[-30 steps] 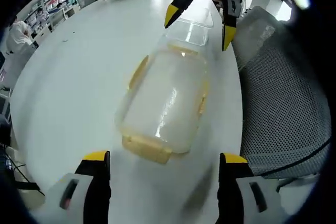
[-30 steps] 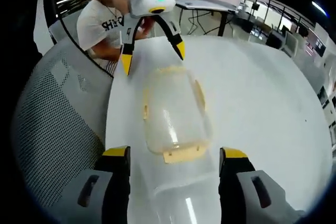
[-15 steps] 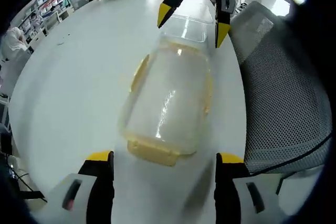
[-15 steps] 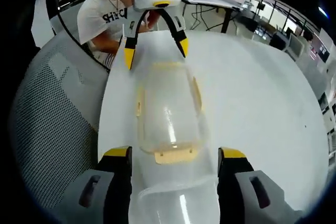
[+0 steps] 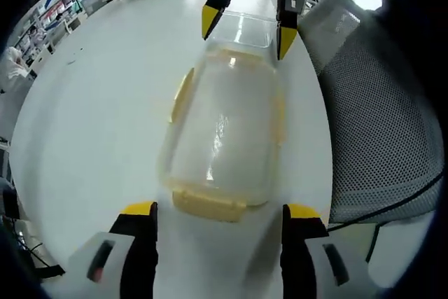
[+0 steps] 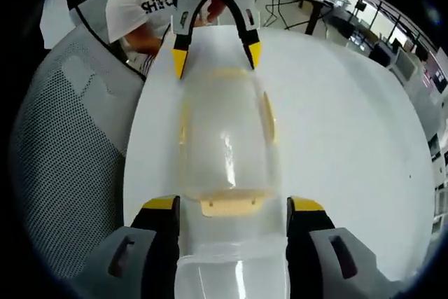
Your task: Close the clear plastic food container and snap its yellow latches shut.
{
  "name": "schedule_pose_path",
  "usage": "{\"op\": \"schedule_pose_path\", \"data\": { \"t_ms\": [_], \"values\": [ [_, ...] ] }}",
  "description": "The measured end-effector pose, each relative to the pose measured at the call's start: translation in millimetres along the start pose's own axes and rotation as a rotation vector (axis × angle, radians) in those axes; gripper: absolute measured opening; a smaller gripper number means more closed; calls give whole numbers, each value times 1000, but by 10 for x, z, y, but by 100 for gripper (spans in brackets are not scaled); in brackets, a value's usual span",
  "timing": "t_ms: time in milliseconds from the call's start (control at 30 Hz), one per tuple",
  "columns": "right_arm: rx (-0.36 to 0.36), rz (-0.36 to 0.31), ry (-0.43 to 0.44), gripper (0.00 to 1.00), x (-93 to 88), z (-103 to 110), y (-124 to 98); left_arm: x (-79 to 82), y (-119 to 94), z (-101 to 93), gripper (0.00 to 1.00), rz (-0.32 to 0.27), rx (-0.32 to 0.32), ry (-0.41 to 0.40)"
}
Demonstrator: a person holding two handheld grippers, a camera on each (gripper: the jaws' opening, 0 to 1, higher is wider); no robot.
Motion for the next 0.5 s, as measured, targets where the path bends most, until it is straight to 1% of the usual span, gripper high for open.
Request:
{"op": "schedule_pose_path", "data": {
  "t_ms": [167, 267, 367, 500],
  "values": [
    [0, 17, -18, 56, 5, -2, 21, 25, 6, 29, 64, 0, -3, 15],
    [-8, 29, -31, 52, 10, -6, 26, 36, 21, 30, 62, 7, -7, 33],
    [-16, 41, -21, 49, 13, -21, 38, 34, 43, 28, 62, 21, -9, 48],
    [-13, 58, -32, 47, -6, -24, 62, 54, 43, 35, 60, 19, -8, 55]
  ]
}}
Point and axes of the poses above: the point that each gripper's makers call its tool centre point, and the gripper's own axes: y roughly forward along the fingers, z roughly to its left, x roughly out of its top, the point moved 6 cm from there along -y, roughly backward along the fingers, and after that the axes turned 6 degrees about y, right-handed, at the moved point
